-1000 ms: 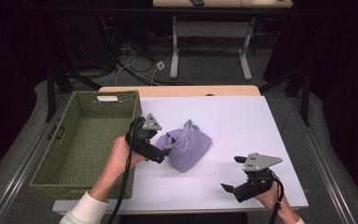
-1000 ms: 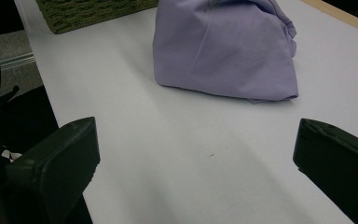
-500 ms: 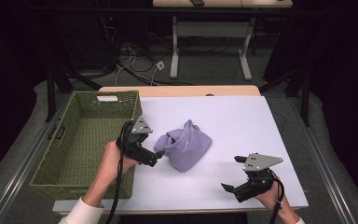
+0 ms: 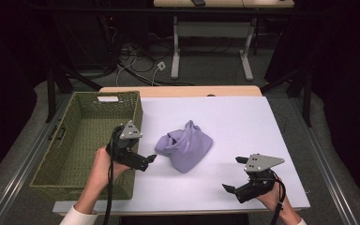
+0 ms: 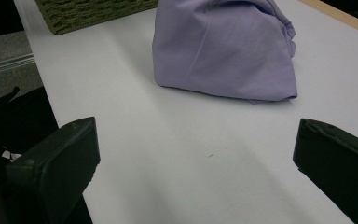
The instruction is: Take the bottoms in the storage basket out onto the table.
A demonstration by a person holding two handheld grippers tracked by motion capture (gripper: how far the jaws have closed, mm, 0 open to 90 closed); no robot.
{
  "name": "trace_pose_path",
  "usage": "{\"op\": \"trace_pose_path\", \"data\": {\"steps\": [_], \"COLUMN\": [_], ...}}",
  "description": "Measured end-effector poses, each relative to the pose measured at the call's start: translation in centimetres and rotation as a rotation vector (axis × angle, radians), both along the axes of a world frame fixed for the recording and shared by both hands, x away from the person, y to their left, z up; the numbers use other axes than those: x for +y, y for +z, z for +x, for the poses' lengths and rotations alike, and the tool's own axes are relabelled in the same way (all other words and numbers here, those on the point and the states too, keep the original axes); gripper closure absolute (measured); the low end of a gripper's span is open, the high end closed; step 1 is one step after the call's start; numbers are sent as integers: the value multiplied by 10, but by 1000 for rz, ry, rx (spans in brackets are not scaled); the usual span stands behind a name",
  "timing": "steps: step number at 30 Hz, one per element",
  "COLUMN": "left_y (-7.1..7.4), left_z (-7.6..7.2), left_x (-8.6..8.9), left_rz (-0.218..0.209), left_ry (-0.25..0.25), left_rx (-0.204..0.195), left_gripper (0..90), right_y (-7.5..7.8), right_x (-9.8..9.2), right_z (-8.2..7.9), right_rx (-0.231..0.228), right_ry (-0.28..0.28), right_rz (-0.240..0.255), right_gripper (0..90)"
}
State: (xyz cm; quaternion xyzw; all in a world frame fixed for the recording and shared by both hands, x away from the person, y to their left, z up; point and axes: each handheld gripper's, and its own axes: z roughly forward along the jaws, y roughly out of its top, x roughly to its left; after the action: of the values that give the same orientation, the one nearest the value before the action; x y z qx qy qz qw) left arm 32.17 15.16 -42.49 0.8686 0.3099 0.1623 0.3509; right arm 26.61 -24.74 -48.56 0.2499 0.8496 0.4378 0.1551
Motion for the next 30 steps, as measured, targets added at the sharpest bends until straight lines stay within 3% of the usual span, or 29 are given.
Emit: {"op": "trace_pose_path", "data": {"steps": [15, 30], "left_y": [-5, -11], "left_z": [-9, -18], "left_x": [22, 46], "left_rz": [10, -13], "left_ry": [40, 86], "left_rx": [4, 12], "left_gripper": [4, 3], "right_y": [0, 0], "right_x": [0, 1], "right_z": [0, 0], "right_rx": [-1, 0], "right_ry": [-1, 0], "right_rz": [1, -3], "right_gripper": [0, 1]}}
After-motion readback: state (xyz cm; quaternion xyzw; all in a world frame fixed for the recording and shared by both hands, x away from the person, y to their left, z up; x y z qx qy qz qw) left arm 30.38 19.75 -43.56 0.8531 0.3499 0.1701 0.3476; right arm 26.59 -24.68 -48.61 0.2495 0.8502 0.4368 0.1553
